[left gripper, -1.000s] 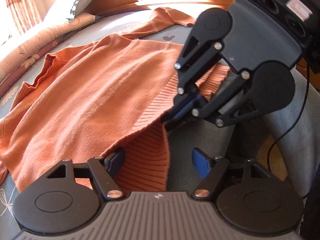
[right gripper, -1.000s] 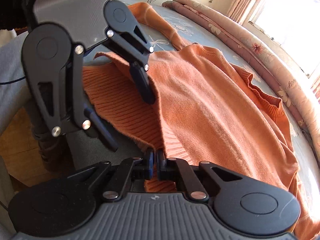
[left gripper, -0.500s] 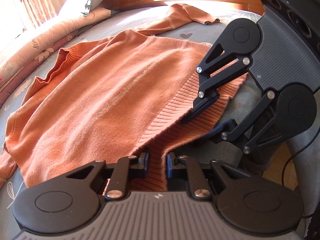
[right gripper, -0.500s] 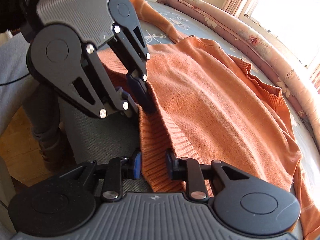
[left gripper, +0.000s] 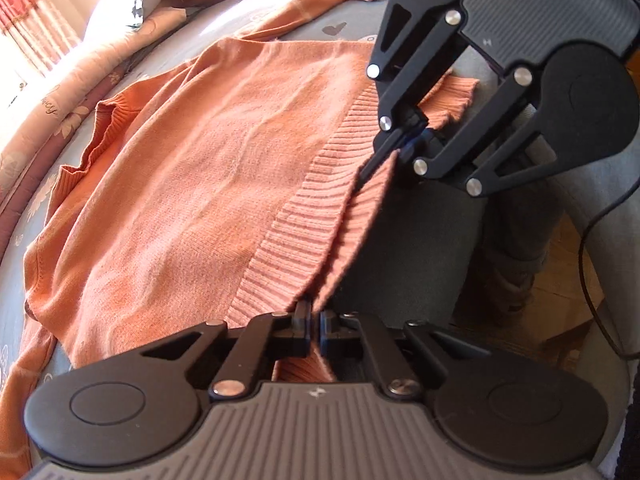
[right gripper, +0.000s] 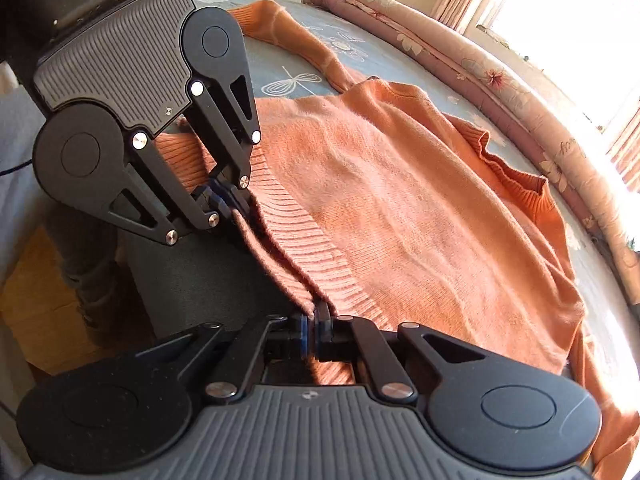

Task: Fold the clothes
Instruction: 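Grasp the ribbed hem with both grippers and fold it over the body, then open both grippers and lift them away from the folded hem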

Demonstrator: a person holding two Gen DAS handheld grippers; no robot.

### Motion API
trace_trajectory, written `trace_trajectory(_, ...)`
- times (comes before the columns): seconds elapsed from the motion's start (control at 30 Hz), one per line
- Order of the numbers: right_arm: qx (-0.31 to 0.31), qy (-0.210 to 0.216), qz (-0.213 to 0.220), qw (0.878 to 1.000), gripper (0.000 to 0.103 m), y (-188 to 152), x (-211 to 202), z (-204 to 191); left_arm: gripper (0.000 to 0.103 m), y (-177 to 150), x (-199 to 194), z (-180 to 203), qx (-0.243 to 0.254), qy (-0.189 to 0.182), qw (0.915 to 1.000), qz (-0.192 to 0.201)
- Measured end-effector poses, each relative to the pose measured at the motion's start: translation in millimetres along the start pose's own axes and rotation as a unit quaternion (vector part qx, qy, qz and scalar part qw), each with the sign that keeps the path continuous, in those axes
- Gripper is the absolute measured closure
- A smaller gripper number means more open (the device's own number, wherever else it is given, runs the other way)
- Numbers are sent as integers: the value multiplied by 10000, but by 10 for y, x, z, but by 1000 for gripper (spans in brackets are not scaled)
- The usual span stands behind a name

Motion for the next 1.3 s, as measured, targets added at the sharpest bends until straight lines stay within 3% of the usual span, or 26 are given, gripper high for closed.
trace_trajectory(0.17, 86, 229, -261, 9994, 99, -52, 67, -94, 102, -143, -29, 101, 200, -152, 9995, -203)
trace_trajectory(0.3, 124, 325, -365, 9987, 92, -46, 108, -103, 102, -158, -29, 62, -60, -242, 9995, -190)
trace_trajectory(0.47, -16, -27, -361, 9993, 90, -79, 96, -93, 93, -142, -9, 81, 19, 138, 9998, -140)
trace_trajectory(0.5, 40, 31, -347, 9994, 92, -93, 60, -75, 95, -144, -14, 96, 39, 104, 9998, -179)
trace_trajectory(0.53, 97, 88, -333, 9994, 99, -106, 24, -58, 101, -145, -19, 112, 60, 71, 9997, -217)
trace_trajectory(0.73, 435, 434, -246, 9978, 100, -184, -195, 45, 102, -269, -125, 155, 124, -693, 9961, -526)
trace_trajectory(0.83, 604, 606, -203, 9961, 94, -223, -304, 97, 96, -373, -253, 160, 141, -626, 9967, -492)
trace_trajectory(0.9, 717, 721, -174, 9947, 91, -248, -378, 132, 93, -429, -356, 48, -26, -485, 9979, -421)
trace_trajectory(1.0, 1446, 384, -46, 9887, 89, -343, -518, 477, 91, -504, -488, -215, -465, -215, 9982, -311)
trace_trajectory(1.17, 2270, 306, 97, 9734, 80, -461, -574, 793, 89, -650, -555, -725, -1492, 190, 9877, -420)
trace_trajectory(1.3, 1886, 405, 199, 9810, 78, -302, -494, 550, 83, -766, -554, -829, -1719, 88, 9839, -480)
Point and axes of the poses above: each gripper's, at about its wrist camera, not at the fingertips, and x roughly the way its jaws point, z to its right, y to its top, the point moved 5 cm from there along x, roughly the way its jaws point, and after that the axes turned 14 degrees about -z, right-handed, at the moved point
